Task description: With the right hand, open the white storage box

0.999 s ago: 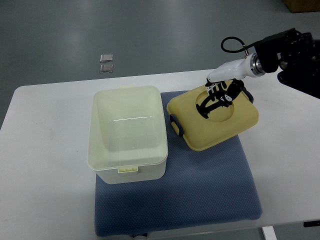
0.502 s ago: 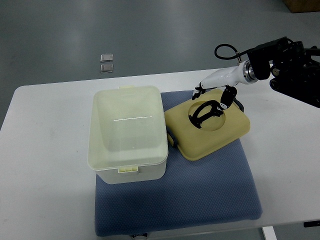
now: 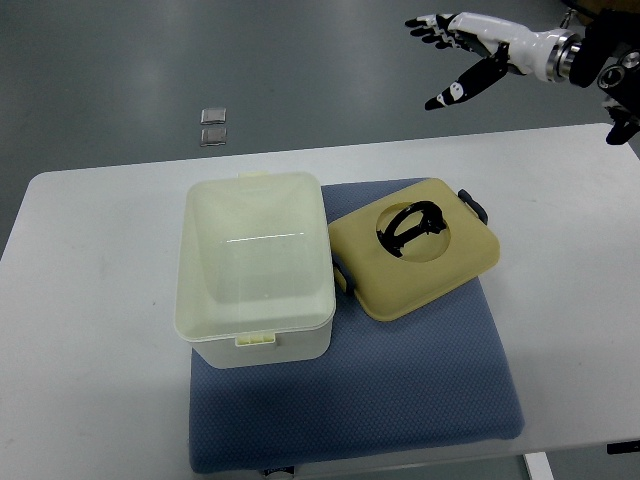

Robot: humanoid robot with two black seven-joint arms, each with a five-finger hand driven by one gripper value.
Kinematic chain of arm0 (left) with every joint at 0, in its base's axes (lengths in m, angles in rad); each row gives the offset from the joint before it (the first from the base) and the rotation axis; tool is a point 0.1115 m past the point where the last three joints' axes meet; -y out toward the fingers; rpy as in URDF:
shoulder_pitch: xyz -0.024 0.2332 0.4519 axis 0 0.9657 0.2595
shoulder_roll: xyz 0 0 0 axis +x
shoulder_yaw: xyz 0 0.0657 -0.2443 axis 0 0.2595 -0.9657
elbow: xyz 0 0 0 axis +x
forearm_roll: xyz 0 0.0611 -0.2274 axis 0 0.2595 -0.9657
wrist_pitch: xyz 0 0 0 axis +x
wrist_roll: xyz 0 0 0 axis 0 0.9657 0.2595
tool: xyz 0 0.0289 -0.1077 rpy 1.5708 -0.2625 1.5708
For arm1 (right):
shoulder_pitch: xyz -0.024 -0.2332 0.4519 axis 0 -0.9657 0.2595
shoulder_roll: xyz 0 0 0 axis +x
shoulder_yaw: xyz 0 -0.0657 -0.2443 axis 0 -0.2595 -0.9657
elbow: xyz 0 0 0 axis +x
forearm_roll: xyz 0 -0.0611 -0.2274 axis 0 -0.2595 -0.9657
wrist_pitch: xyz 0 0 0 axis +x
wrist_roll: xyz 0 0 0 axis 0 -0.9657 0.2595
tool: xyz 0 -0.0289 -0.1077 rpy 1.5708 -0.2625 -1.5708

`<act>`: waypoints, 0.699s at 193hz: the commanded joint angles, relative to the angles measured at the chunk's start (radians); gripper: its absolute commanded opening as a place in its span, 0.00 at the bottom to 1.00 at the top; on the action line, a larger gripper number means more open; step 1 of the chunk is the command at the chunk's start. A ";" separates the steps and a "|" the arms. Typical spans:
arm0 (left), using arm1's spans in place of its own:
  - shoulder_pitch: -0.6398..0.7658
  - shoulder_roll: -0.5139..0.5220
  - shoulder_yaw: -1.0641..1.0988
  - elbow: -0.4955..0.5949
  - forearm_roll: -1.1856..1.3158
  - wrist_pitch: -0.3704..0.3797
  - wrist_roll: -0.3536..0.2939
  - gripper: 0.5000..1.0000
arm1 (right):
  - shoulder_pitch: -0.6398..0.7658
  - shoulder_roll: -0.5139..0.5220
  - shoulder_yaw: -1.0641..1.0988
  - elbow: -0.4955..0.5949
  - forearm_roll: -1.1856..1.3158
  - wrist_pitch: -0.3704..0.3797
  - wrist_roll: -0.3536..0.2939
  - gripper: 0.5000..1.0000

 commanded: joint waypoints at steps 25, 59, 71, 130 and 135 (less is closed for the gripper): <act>0.000 0.000 0.001 -0.009 0.002 0.000 0.000 1.00 | -0.181 0.104 0.207 -0.009 1.224 -0.022 -0.177 0.91; 0.000 0.000 0.000 -0.001 0.000 0.000 0.000 1.00 | -0.234 0.167 0.229 -0.006 1.319 0.056 -0.166 0.91; 0.000 0.000 0.000 -0.006 0.000 0.000 0.000 1.00 | -0.240 0.191 0.239 -0.006 1.319 0.068 -0.152 0.91; 0.000 0.000 -0.002 -0.007 0.002 0.000 0.000 1.00 | -0.335 0.262 0.352 -0.008 1.313 0.071 -0.074 0.91; 0.000 0.000 0.000 -0.007 0.002 0.000 0.000 1.00 | -0.338 0.262 0.352 -0.008 1.309 0.071 -0.074 0.91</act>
